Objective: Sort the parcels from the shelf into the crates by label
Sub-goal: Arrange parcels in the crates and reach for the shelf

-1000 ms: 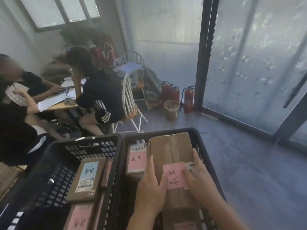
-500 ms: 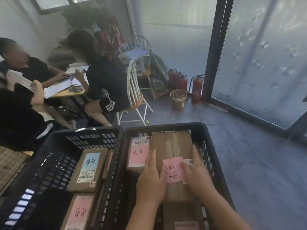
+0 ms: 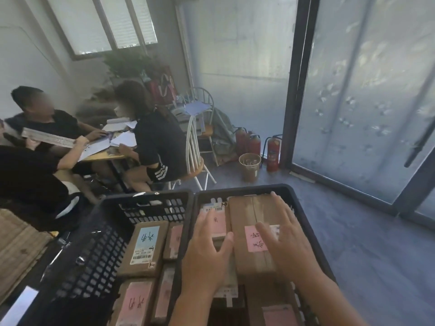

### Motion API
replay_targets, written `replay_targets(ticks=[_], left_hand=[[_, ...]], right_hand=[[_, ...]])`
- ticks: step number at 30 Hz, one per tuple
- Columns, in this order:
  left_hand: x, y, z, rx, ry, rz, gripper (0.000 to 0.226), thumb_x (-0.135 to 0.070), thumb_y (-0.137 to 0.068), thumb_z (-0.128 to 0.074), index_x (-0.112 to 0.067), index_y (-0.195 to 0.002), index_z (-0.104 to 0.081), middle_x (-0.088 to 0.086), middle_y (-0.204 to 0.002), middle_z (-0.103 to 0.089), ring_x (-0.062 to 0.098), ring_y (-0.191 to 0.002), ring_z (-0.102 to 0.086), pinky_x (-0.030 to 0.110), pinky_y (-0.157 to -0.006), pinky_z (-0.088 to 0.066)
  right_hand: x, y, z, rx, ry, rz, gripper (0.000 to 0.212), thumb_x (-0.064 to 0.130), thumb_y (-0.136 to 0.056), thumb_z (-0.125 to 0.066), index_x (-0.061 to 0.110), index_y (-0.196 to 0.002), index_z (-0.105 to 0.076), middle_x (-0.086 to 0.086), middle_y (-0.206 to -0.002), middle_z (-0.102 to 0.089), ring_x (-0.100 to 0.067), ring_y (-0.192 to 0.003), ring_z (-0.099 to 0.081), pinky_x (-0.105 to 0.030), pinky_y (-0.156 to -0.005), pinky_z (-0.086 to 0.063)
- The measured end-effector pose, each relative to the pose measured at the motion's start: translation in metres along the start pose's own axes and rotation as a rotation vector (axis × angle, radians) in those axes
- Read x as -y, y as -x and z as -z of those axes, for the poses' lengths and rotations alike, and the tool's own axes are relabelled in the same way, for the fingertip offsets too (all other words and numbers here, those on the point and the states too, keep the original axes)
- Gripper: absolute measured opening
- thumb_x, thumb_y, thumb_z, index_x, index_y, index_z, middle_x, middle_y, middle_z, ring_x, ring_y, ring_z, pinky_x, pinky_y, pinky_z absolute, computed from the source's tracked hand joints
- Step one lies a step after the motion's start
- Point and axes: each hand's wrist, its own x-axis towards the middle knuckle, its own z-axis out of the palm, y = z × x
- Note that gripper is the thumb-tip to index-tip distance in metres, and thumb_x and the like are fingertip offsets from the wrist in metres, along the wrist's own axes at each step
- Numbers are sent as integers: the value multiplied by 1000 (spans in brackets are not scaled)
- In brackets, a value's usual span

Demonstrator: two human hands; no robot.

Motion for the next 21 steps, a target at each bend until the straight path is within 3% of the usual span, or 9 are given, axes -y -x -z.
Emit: replay_targets(ticks=[3,7,10,14,17,21], left_hand=[[5,20,36,-94,34,-63,75,-56,-98,-56,-53,-159,-12,-24,-170,-9,9,-157,-17,46,-123,-30],[23,48,82,-202,66,-123,77,-67,-92,-51,-52,-159,-15,-21,-170,-17,9,-156,-21,51,-123,-34],[38,73,113,-263,66,-106,78,-71,-91,-48,-51,-159,-16,-19,-171,-16,10,-157,-20,50,-124,-33],[56,108,146,-335,62,-80,77,-68,-93,-53,-53,-158,-15,-21,-170,-15,9,-157,-16,50,-124,-32],[64,139,167,-399,70,-36,79,-65,-91,-56,-53,-158,-16,-21,-170,-15,7,-157,-15,47,-124,-29],[70,190,191,-519,14,71,85,-78,-84,-52,-55,-157,-16,-23,-170,-13,8,-158,-13,55,-125,-30]], right_hand=[[42,31,9,-19,54,57,81,65,-98,-48,53,-162,1,27,-170,-5,4,-153,0,-33,-123,-4],[91,70,9,-37,61,140,83,73,-94,-44,58,-159,5,28,-171,-3,-2,-159,-6,-39,-129,-10],[122,92,3,-38,81,179,83,72,-94,-46,57,-159,3,29,-169,-4,-3,-158,-8,-34,-120,-7],[153,117,-7,1,74,238,85,72,-93,-49,56,-161,1,24,-172,-7,-6,-159,-11,-42,-126,-14],[171,133,-16,62,81,304,89,77,-91,-49,55,-161,2,26,-171,-6,-6,-159,-8,-34,-119,-7],[193,155,-25,187,12,421,97,83,-83,-51,55,-161,1,24,-172,-9,-10,-160,-14,-46,-126,-22]])
